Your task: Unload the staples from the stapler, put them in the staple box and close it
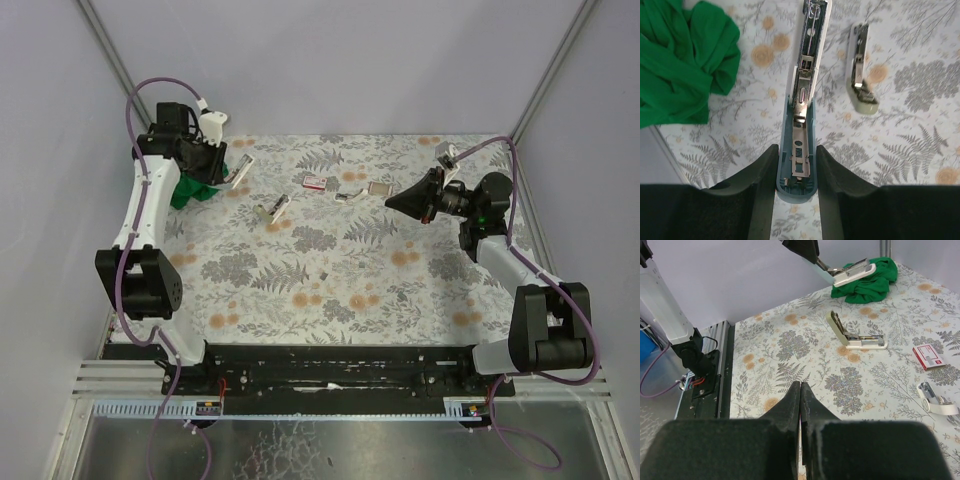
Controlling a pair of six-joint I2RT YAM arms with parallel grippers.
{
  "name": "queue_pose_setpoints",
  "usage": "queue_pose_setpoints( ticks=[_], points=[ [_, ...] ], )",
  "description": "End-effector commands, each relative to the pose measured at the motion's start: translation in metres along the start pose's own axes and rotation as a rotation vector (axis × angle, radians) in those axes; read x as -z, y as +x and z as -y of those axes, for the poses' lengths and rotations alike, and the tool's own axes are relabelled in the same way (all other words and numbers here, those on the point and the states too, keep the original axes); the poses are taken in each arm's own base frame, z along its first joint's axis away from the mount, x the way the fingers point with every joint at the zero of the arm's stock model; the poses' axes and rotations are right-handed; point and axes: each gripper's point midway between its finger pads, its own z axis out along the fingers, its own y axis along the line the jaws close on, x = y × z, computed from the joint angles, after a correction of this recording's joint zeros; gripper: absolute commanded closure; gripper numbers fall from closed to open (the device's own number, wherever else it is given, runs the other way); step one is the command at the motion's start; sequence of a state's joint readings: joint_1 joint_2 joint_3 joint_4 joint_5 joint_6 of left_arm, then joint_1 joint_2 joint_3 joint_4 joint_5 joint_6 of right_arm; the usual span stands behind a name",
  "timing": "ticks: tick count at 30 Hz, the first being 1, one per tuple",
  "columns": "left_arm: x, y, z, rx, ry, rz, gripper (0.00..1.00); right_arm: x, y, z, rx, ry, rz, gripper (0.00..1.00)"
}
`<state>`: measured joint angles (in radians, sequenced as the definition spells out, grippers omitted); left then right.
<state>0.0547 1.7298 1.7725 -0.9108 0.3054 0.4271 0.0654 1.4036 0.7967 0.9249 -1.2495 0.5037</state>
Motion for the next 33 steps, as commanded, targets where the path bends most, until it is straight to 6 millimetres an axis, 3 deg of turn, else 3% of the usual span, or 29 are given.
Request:
queue_pose_setpoints(
  ticks=[1, 11, 21, 31, 33],
  points=[
    [0.011, 0.017, -0.015, -0.042, -0.006, -0.071, 1.0, -0.001, -0.008, -0.01, 0.064, -0.026, 0.01, 1.0],
    [0.001, 0.073, -0.019, -0.055, 0.061, -0.236, 1.0, -0.001, -0.005, -0.01, 0.051, -0.031, 0.012, 1.0],
    [-0.018, 0.094, -0.023, -0.042, 0.067, -0.291, 1.0, -0.001, -0.003, -0.011, 0.046, -0.035, 0.011, 1.0],
    [-0.038, 0.102, -0.024, -0.015, 0.064, -0.262, 1.0, -0.002, 0.0, -0.009, 0.038, -0.037, 0.01, 1.0],
    [-0.042, 0.106, -0.025, -0.005, 0.063, -0.278, 1.0, -0.002, 0.001, -0.009, 0.033, -0.035, 0.01, 0.95]
  ],
)
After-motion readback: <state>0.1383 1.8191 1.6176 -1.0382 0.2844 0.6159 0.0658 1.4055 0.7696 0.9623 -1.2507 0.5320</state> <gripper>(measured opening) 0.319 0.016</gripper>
